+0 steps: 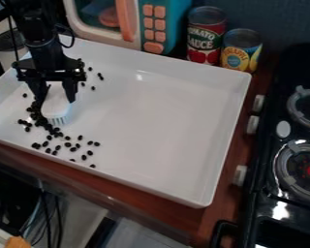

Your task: Sweep into pile

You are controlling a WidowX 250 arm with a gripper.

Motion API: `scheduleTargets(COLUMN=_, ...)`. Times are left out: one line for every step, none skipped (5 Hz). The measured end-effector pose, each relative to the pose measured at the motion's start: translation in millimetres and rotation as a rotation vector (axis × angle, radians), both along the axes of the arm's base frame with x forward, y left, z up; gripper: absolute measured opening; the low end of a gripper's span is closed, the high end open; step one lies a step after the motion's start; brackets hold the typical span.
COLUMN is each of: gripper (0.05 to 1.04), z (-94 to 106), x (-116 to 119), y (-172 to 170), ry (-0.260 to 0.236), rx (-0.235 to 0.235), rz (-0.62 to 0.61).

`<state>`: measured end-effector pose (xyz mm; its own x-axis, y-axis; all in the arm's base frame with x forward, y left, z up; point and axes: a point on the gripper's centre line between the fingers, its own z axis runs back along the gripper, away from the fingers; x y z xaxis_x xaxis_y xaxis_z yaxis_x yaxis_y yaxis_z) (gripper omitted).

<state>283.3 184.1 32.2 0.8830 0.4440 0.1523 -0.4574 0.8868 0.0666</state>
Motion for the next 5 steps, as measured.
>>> scheduleTargets(gripper=0.707, z=0.4, x=1.3, y=-20.1, ry=0.001, rx=-0.04, rz=-0.133)
scheduleTargets(gripper=0.707, z=13.2, x=8.6, y=-47.3, ry=-0.037, rx=-0.126, rz=-0.218)
scheduleTargets(gripper=0.707, z=19.1, x=20.0, y=-76.5, ry=-0.08, rx=-0.221, rz=-0.332)
scheduleTargets(gripper=0.707, z=23.4, x=33.1, y=-101.9, ry=-0.15, rx=-0.237, rz=-0.371)
scheduleTargets(gripper=0.707, z=-0.9, x=45.5, y=-128.6, ry=-0.15, rx=-0.327, rz=-0.301)
